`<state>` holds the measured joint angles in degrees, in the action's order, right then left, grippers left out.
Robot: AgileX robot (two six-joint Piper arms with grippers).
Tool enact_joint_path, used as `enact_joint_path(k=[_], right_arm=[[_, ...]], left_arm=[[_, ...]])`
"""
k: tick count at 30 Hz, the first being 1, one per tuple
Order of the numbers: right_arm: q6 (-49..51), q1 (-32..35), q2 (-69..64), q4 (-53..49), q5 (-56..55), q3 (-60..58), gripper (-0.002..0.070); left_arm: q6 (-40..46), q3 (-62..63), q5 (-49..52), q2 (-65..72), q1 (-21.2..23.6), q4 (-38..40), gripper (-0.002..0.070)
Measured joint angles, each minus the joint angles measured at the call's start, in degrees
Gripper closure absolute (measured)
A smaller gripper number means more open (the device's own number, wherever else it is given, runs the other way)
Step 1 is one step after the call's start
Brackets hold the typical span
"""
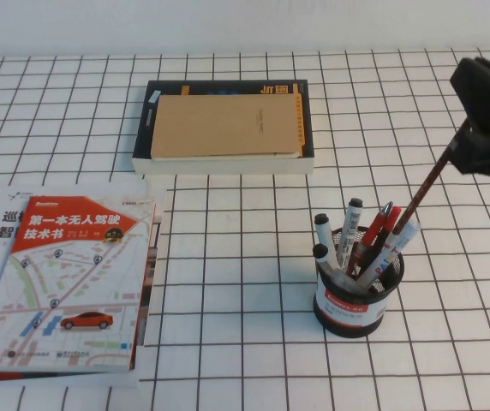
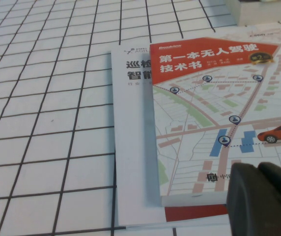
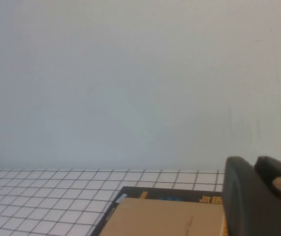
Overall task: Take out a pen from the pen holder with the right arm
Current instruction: 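Take a marker out of the pen holder and lay it on the table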
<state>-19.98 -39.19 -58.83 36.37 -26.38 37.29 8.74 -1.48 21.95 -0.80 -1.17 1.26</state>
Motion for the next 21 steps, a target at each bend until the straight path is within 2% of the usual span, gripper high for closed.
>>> enact_joint_path(k=[5,9,16,21], right_arm=[[-7.1,0.0,0.9,4.1,10.5,7.8,0.067],[-6.4,0.0,-1.2,3.7,23.9,16.7,0.067],[9.6,0.0,-14.8,-6.8,54.9,37.5,0.067],[18.4,0.0,-28.3,-10.6,72.6,53.3,0.067]], left_arm=[[0.0,0.0,0.0,0.0,0.0,0.0,0.0679],[0.0,0.0,0.0,0.0,0.0,0.0,0.0679],[0.0,0.0,0.0,0.0,0.0,0.0,0.0679],[0.0,0.0,0.0,0.0,0.0,0.0,0.0679]])
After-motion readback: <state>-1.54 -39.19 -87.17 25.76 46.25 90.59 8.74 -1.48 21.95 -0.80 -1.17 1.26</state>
